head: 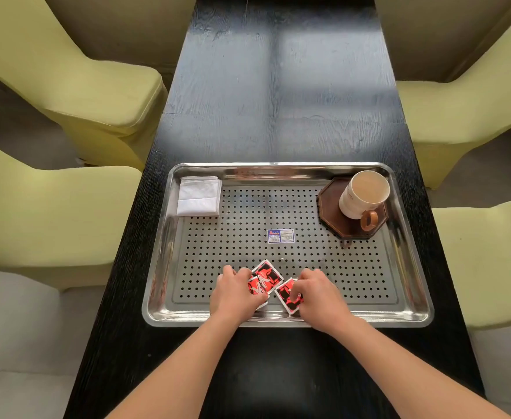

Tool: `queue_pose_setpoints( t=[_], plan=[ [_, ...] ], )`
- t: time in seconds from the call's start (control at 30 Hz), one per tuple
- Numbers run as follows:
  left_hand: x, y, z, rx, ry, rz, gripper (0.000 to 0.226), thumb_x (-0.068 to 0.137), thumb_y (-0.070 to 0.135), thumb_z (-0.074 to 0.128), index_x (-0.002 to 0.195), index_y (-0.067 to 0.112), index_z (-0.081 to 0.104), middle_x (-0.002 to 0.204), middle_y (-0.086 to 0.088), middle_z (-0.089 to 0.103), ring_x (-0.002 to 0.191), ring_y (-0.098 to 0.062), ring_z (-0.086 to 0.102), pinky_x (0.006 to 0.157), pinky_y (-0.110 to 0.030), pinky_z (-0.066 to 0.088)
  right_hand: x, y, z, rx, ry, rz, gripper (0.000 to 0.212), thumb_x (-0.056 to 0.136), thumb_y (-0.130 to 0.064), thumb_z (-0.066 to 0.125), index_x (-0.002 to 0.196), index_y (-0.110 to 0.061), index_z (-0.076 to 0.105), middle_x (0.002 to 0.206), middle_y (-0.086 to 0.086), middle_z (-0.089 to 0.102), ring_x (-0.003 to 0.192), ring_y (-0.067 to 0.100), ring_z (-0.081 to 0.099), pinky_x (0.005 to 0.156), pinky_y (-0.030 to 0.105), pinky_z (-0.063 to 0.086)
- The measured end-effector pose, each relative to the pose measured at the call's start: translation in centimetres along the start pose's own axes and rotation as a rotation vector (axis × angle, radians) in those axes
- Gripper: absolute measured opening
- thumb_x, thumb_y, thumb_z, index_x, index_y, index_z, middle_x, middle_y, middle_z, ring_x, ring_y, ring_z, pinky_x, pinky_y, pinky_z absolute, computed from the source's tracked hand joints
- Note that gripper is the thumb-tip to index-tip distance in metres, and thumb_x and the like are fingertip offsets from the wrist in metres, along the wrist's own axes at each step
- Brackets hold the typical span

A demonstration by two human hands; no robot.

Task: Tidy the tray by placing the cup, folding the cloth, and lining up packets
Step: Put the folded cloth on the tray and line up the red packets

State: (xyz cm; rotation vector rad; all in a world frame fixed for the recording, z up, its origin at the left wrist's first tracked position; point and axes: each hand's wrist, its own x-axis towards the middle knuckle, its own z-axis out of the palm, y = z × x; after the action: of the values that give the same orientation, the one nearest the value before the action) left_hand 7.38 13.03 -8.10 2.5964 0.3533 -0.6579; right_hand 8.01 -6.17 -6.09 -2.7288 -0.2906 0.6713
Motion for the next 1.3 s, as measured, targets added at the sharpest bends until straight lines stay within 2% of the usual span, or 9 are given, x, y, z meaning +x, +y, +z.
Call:
queue_pose_setpoints(
  t=[0.27, 0.37, 0.5, 0.63, 0.8, 0.93, 1.1, 1.2, 1.3],
  plan=[
    [-0.5, -1.6, 0.1, 0.028, 0.085, 0.026, 0.040, 0.082, 0.042, 0.073, 0.116, 0.030, 0.057, 0.106, 0.004, 0.044, 0.096, -0.013, 0.048, 0.071, -0.029, 0.047, 2.2, -3.5, 0.4, 0.083, 0.036, -0.010, 0.023, 0.092, -0.021, 0.055, 0.107, -0.027, 0.073, 0.096, -0.004, 0.061, 0.098, 0.019, 0.053, 0.078, 0.035, 0.048],
    [-0.5, -3.5, -0.2, 0.001, 0.098, 0.008, 0.035, 0.083, 0.038, 0.074, 0.113, 0.030, 0.058, 0.104, 0.005, 0.045, 0.096, -0.013, 0.048, 0.075, -0.029, 0.049, 3.1, -4.9, 1.3, 0.062, 0.019, -0.001, 0.021, 0.094, -0.026, 0.056, 0.105, -0.024, 0.073, 0.100, -0.001, 0.066, 0.101, 0.022, 0.055, 0.078, 0.036, 0.050],
    [-0.7, -4.5, -0.3, -0.034, 0.118, -0.019, 0.035, 0.082, 0.035, 0.076, 0.113, 0.031, 0.059, 0.105, 0.006, 0.047, 0.096, -0.011, 0.048, 0.078, -0.027, 0.049, 3.7, -6.4, 2.5, -0.026, 0.021, 0.025, 0.021, 0.091, -0.036, 0.064, 0.097, -0.018, 0.068, 0.099, 0.002, 0.064, 0.098, 0.025, 0.057, 0.075, 0.037, 0.050],
    [-0.6, -4.4, 0.1, -0.071, 0.134, -0.004, 0.034, 0.084, 0.028, 0.075, 0.115, 0.027, 0.062, 0.107, 0.007, 0.049, 0.099, -0.011, 0.048, 0.082, -0.028, 0.049, 4.0, -7.6, 3.1, -0.079, 0.036, 0.087, 0.033, 0.081, -0.048, 0.074, 0.096, -0.019, 0.065, 0.095, 0.000, 0.060, 0.093, 0.022, 0.056, 0.070, 0.035, 0.046],
    [-0.5, -3.9, 0.4, -0.136, 0.134, 0.007, 0.030, 0.084, 0.017, 0.073, 0.112, 0.024, 0.065, 0.108, 0.006, 0.055, 0.103, -0.014, 0.051, 0.088, -0.033, 0.052, 4.2, -8.3, 3.0, 0.027, -0.028, 0.207, 0.024, 0.078, -0.034, 0.079, 0.092, -0.019, 0.068, 0.091, 0.000, 0.061, 0.090, 0.023, 0.062, 0.066, 0.033, 0.049],
    [-0.6, -4.0, 0.2, -0.159, 0.124, 0.013, 0.026, 0.084, 0.016, 0.072, 0.106, 0.026, 0.063, 0.104, 0.005, 0.055, 0.101, -0.016, 0.053, 0.086, -0.034, 0.052, 4.0, -8.7, 3.1, 0.065, -0.053, 0.149, 0.015, 0.081, -0.017, 0.071, 0.095, -0.020, 0.065, 0.097, 0.001, 0.067, 0.093, 0.024, 0.064, 0.073, 0.036, 0.054],
    [-0.4, -3.9, 0.0, -0.156, 0.103, 0.027, 0.021, 0.086, 0.022, 0.071, 0.104, 0.029, 0.063, 0.100, 0.007, 0.052, 0.098, -0.013, 0.049, 0.081, -0.030, 0.050, 3.5, -7.0, 1.6, 0.245, -0.033, 0.177, 0.025, 0.072, -0.025, 0.082, 0.080, -0.025, 0.058, 0.082, -0.004, 0.069, 0.079, 0.017, 0.063, 0.069, 0.034, 0.052],
    [-0.4, -3.1, 0.1, -0.176, 0.085, 0.053, 0.016, 0.086, 0.031, 0.071, 0.100, 0.030, 0.064, 0.097, 0.010, 0.052, 0.096, -0.011, 0.048, 0.076, -0.027, 0.045, 2.8, -5.6, 0.9, 0.269, 0.005, 0.197, 0.027, 0.070, -0.029, 0.084, 0.081, -0.025, 0.060, 0.079, -0.007, 0.068, 0.077, 0.014, 0.063, 0.067, 0.033, 0.050],
    [-0.1, -2.6, 0.1, -0.230, 0.068, 0.057, 0.006, 0.087, 0.029, 0.070, 0.090, 0.028, 0.065, 0.092, 0.010, 0.059, 0.095, -0.012, 0.052, 0.076, -0.028, 0.045, 2.2, -4.5, 0.6, 0.311, 0.026, 0.214, 0.022, 0.073, -0.024, 0.083, 0.086, -0.023, 0.065, 0.080, -0.007, 0.068, 0.076, 0.015, 0.065, 0.071, 0.036, 0.054]
  ],
)
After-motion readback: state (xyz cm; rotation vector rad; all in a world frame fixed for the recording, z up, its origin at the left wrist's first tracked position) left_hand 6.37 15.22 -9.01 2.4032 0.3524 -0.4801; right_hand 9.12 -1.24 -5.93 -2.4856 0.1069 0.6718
